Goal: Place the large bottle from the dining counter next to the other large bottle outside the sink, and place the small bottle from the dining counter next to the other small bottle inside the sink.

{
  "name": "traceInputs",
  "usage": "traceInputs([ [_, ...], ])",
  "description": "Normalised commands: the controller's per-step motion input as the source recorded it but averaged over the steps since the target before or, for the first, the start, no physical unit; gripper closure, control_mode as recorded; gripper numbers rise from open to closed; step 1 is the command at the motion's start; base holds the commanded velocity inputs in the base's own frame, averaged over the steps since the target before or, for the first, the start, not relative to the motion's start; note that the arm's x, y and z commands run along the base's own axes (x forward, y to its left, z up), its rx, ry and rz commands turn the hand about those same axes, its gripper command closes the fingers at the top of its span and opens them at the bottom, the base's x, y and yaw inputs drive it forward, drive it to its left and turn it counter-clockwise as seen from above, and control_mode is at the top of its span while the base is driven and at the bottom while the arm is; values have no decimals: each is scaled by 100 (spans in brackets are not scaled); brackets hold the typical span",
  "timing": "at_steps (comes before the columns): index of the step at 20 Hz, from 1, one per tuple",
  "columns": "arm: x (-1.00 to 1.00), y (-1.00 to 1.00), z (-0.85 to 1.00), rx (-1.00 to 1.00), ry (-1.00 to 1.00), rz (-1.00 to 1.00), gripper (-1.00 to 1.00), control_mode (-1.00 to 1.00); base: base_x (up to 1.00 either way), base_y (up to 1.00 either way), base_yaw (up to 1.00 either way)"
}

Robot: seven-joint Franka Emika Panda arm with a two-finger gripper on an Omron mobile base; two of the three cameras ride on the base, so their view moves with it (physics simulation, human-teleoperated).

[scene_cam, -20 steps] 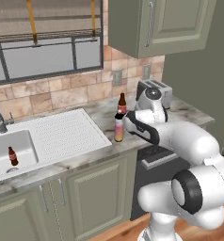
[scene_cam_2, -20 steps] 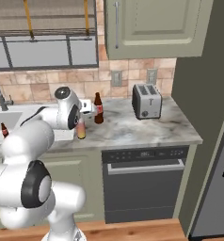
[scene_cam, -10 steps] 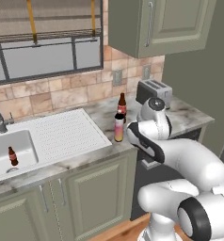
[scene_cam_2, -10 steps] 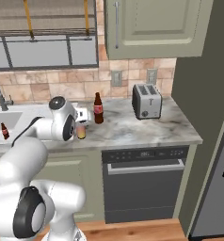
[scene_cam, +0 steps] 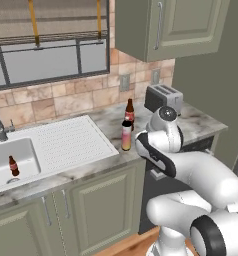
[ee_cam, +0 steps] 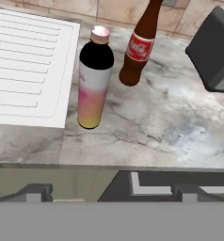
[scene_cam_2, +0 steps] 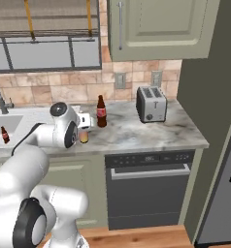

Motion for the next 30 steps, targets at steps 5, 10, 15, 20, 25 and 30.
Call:
traceInputs([
  [5,1,-2,0,7,0,0,-100,-100,0,0,0],
  [10,3,0,0,8,1,0,-100,-100,0,0,0],
  [15,1,0,0,3,1,0,-100,100,0,0,0],
  [20,0,0,0,0,0,0,-100,100,-39,0,0],
  [25,0,0,0,0,0,0,-100,100,-45,0,0],
  [30,0,0,0,0,0,0,-100,100,-27,0,-3],
])
